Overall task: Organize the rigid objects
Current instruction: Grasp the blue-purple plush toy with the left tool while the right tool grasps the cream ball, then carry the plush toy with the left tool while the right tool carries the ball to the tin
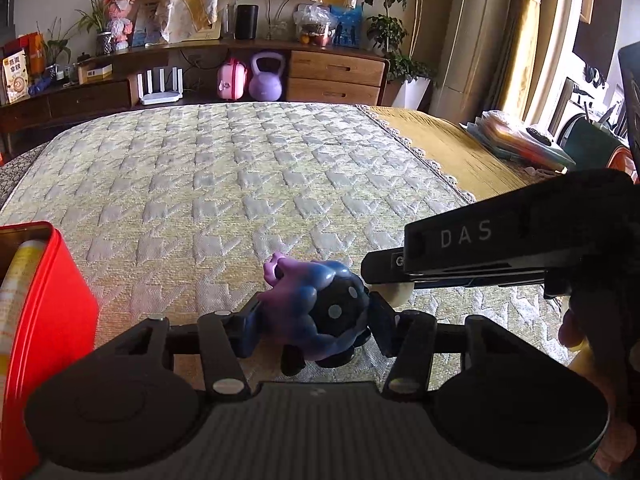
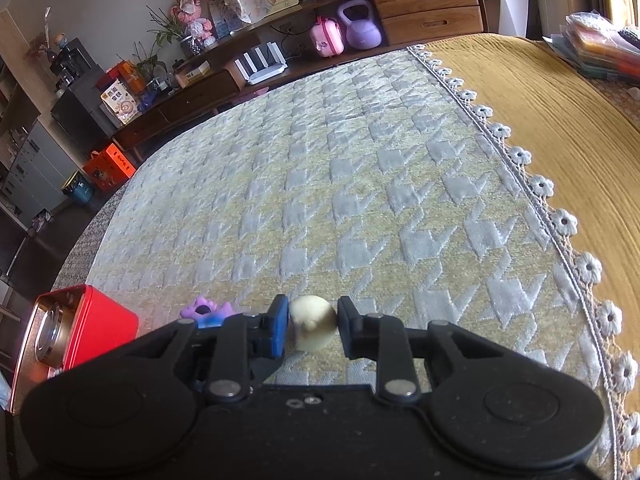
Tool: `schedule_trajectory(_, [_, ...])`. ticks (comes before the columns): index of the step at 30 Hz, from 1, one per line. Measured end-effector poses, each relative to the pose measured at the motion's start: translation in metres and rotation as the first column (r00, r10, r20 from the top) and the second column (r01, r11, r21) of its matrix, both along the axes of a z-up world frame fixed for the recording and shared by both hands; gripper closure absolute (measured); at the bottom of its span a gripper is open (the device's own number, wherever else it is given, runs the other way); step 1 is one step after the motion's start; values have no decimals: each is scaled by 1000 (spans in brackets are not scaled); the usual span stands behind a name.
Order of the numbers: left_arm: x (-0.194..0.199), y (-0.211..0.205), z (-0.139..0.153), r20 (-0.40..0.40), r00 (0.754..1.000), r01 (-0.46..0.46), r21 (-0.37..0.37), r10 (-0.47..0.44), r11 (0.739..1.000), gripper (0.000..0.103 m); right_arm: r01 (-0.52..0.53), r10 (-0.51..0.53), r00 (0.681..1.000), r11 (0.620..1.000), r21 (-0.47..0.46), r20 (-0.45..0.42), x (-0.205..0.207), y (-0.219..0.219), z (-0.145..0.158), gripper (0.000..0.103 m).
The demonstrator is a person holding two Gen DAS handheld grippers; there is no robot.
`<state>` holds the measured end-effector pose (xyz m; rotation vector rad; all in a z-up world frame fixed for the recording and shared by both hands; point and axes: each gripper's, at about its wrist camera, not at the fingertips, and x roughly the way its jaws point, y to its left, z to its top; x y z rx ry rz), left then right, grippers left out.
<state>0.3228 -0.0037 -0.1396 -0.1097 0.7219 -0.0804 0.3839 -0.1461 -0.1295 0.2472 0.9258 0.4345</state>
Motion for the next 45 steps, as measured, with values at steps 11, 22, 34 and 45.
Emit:
schedule_trajectory(11, [-20, 0, 22, -21, 1000, 5, 2, -5, 1000, 50, 23, -23, 1000, 999, 27, 0, -32, -12, 16, 78])
schedule_trajectory(22, [-56, -4, 46, -25, 1000, 13, -4, -13, 1000, 50, 22, -24, 999, 998, 59, 32, -72, -18, 49, 78])
schedule_trajectory(34, [-104, 13, 76, -22, 1000, 22, -6, -22, 1000, 50, -29, 25, 996, 998, 50, 82, -120, -11, 79, 78])
schedule_trajectory(45, [-149, 68, 94, 1, 999, -32, -32, 32, 999, 50, -114, 120, 978, 992, -47, 170, -158, 25, 104, 78])
